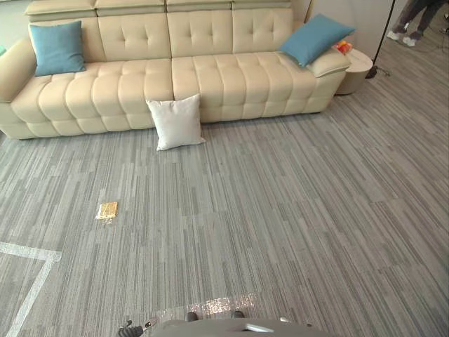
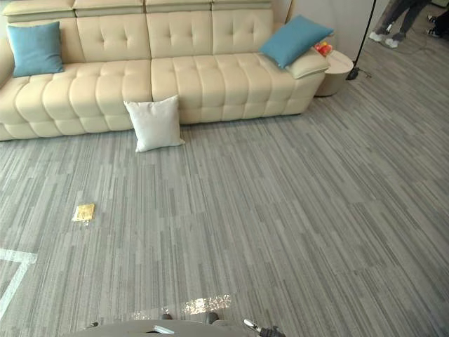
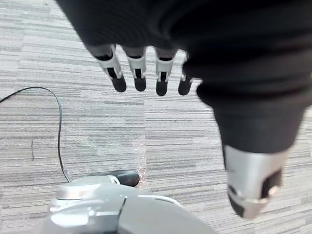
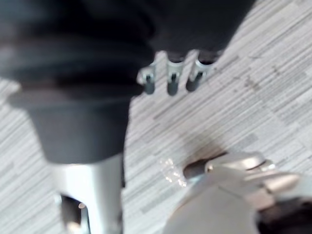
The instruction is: Pick up cushions and gather them together orderly.
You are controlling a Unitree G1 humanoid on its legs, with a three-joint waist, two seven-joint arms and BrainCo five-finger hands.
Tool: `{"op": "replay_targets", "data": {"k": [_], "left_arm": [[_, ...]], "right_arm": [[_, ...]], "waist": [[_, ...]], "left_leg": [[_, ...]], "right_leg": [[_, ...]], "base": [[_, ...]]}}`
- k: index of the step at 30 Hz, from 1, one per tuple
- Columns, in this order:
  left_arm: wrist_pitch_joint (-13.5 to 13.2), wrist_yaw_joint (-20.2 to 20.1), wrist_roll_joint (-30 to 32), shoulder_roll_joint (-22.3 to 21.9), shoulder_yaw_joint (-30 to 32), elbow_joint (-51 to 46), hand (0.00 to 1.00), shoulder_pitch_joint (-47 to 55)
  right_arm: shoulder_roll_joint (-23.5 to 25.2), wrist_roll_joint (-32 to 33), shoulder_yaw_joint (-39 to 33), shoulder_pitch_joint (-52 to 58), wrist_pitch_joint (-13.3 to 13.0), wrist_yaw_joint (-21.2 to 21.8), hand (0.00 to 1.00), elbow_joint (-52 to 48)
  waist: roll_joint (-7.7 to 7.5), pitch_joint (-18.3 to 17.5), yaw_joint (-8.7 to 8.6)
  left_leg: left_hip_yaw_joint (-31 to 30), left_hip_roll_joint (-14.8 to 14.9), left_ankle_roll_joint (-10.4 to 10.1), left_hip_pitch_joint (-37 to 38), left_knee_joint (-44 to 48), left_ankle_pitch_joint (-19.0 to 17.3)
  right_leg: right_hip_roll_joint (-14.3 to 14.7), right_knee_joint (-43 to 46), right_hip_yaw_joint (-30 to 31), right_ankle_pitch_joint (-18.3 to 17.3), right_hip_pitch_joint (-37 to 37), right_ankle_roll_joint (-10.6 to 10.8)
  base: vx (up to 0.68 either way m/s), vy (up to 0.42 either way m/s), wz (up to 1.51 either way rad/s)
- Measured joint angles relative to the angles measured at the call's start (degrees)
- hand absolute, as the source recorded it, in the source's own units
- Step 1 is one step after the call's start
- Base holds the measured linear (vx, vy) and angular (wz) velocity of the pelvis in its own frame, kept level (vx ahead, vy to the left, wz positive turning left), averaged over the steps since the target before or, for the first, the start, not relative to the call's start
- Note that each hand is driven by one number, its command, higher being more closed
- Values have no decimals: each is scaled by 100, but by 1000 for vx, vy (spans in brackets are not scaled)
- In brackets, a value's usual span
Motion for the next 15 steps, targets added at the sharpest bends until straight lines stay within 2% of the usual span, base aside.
{"op": "replay_targets", "data": {"k": [5,15], "left_arm": [[-1,1,0,-12,101,88,0,-140],[-16,-3,1,-18,109,88,0,-163]], "right_arm": [[19,-83,-17,-180,-1,0,0,0],[63,-120,-130,-330,1,2,0,-5]], "waist": [[5,86,-13],[6,107,0]], "left_leg": [[24,3,-84,196,-54,-48],[65,3,-94,190,-63,-32]], "right_leg": [[1,-83,-132,37,187,59],[-7,-87,-140,33,182,60]], "base": [[27,-3,-1],[-47,-19,-2]]}}
